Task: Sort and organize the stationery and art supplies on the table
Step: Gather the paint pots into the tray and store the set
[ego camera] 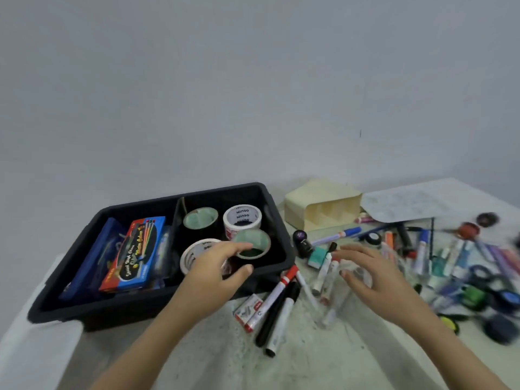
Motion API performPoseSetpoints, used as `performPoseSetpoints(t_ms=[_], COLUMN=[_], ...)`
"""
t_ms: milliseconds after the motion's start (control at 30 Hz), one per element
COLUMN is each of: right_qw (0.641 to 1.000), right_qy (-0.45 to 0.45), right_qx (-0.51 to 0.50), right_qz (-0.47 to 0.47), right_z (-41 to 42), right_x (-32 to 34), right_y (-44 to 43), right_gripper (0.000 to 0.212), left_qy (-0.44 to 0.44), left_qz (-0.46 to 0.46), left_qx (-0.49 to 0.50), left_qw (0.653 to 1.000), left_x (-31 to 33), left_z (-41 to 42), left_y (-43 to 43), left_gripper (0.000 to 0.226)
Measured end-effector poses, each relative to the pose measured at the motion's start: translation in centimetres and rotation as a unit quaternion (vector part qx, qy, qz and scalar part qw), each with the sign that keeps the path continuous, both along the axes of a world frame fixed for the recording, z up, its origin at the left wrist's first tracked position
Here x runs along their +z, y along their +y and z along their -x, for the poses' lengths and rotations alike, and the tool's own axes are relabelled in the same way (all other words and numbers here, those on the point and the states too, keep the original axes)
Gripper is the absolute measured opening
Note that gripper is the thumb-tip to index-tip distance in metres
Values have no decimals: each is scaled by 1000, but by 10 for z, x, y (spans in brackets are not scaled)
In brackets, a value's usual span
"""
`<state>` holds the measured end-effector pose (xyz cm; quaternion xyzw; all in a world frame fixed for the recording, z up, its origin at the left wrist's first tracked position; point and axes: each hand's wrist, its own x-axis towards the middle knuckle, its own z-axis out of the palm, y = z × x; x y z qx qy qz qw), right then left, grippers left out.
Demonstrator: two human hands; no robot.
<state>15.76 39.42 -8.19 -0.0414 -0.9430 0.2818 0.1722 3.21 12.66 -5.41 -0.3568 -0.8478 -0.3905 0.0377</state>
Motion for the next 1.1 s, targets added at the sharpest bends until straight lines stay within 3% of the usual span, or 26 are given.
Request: performPoseSetpoints(t_ms=[167,533,667,767,867,1100], right_qw=[999,998,996,995,994,996], right_qy=[-25,-54,-82,-93,-92,-75], right_qx=[-26,-30,3,23,39,51], right_qz=[18,22,16,27,37,5], right_z=[-31,-62,-63,-62,-62,-68], right_x=[-6,-18,-29,-35,-40,-42], right_y=[67,159,168,168,166,169], right_gripper=[34,33,35,39,39,37], left_qy=[32,206,226,143,42,8], left_qz=[14,112,132,178,228,182], left_qx=[4,171,105,11,1,43], left_qw=[999,957,959,974,973,982], left_x=[-10,-31,-45,-58,-72,-83], left_z=[-8,-22,-45,-63,-73,-78], left_y=[72,135,145,154,158,159], left_gripper=[32,25,41,62,79,80])
